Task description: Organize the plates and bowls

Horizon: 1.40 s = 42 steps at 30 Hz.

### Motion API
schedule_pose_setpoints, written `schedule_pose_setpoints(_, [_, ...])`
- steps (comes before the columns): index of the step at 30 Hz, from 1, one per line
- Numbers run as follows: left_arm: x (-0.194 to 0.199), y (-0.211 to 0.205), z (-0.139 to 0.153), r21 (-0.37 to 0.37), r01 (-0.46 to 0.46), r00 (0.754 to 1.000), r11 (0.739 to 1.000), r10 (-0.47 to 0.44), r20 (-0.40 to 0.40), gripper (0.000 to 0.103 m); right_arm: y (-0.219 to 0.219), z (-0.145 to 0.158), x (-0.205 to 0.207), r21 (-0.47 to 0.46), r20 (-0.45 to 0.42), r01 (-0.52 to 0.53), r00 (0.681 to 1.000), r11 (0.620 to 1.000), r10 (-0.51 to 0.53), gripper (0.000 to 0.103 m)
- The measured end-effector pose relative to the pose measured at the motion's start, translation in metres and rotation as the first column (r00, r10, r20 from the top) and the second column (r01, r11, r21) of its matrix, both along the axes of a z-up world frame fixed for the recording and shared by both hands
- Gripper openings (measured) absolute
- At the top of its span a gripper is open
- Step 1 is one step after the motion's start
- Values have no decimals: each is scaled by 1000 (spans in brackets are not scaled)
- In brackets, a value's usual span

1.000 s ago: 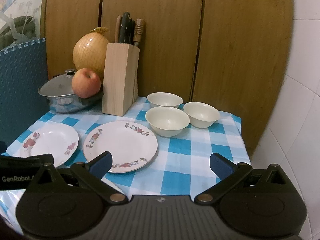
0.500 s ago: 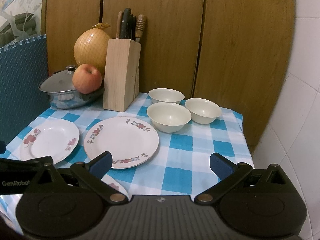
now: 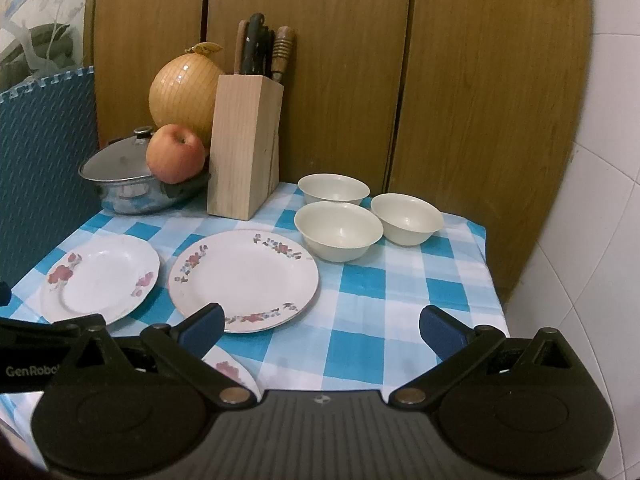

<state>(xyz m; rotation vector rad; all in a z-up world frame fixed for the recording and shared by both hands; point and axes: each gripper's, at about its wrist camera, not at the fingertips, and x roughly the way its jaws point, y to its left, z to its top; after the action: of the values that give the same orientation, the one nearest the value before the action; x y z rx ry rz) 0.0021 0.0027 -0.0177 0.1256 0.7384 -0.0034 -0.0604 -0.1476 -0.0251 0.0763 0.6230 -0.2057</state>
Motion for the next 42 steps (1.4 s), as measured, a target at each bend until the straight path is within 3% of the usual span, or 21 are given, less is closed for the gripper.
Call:
schedule_pose_setpoints(27, [-11,2,-8,14,3,1000,1000,-3,-24,103,5,-10,-3,0,-45,-27,999,1000,27,99])
schedule_pose_setpoints(36, [-13,13,-24,24,2,995,1000,0,-95,103,-2,-24,-3,62,-116,-47,992,997,54,99])
schedule_pose_setpoints(42, [-12,27,-44,5,-4,980,1000,5,-199,103,-4,-40,-3,83,-184,-66,980,994,80,98])
